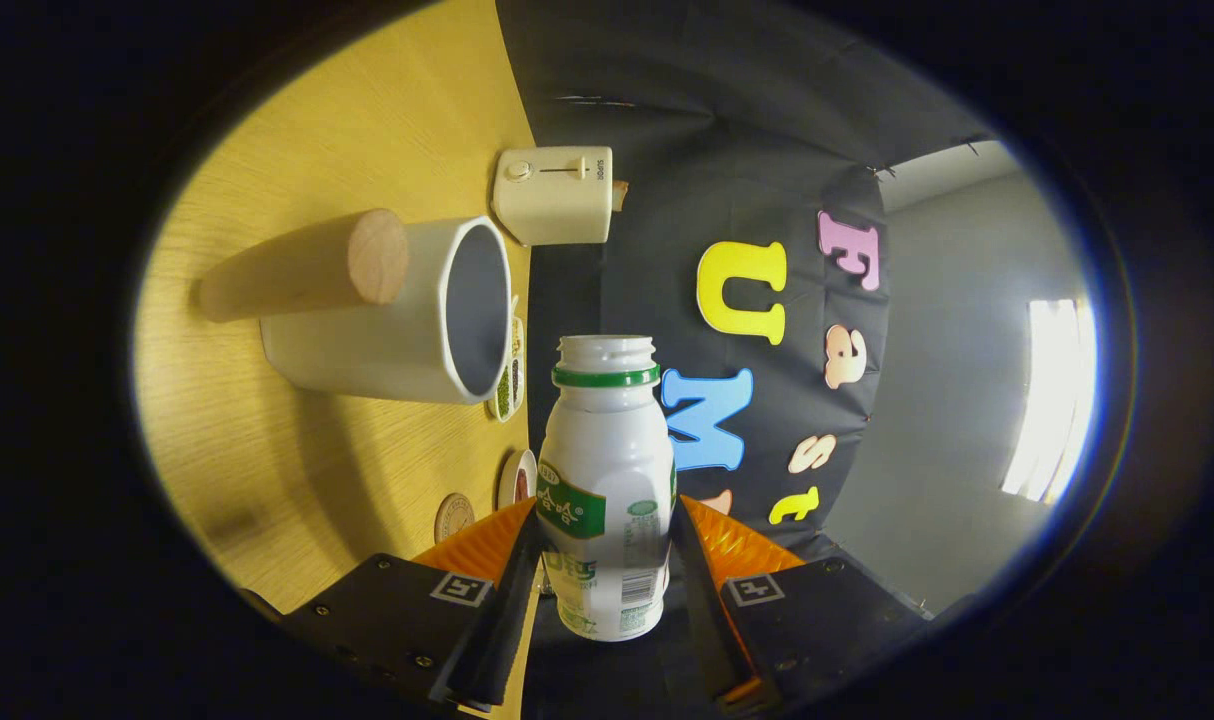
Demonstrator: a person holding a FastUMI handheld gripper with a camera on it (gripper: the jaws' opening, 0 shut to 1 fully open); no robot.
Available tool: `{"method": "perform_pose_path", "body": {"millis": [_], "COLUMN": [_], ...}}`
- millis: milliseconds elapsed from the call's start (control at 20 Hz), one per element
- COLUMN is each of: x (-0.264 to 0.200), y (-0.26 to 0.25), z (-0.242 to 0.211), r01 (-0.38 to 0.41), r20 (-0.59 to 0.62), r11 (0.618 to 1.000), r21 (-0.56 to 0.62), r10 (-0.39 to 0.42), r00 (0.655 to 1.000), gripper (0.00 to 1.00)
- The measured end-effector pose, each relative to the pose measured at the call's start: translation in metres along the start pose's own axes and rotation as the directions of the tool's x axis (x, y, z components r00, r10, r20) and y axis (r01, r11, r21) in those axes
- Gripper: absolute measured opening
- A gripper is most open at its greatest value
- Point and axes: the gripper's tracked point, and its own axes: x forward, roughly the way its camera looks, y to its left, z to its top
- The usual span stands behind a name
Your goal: Take the bottle from table, then pour the juice into the cup, finally place the bottle on the coaster
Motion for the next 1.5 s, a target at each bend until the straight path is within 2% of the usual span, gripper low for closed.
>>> {"method": "perform_pose_path", "body": {"millis": [800, 1500], "x": [0.001, 0.001], "y": [-0.002, -0.001], "z": [0.011, 0.011], "r01": [0.045, 0.057], "r20": [0.028, 0.04], "r11": [0.995, 0.993], "r21": [-0.093, -0.105], "r10": [-0.043, -0.053], "r00": [0.999, 0.998], "gripper": [0.7, 0.7]}}
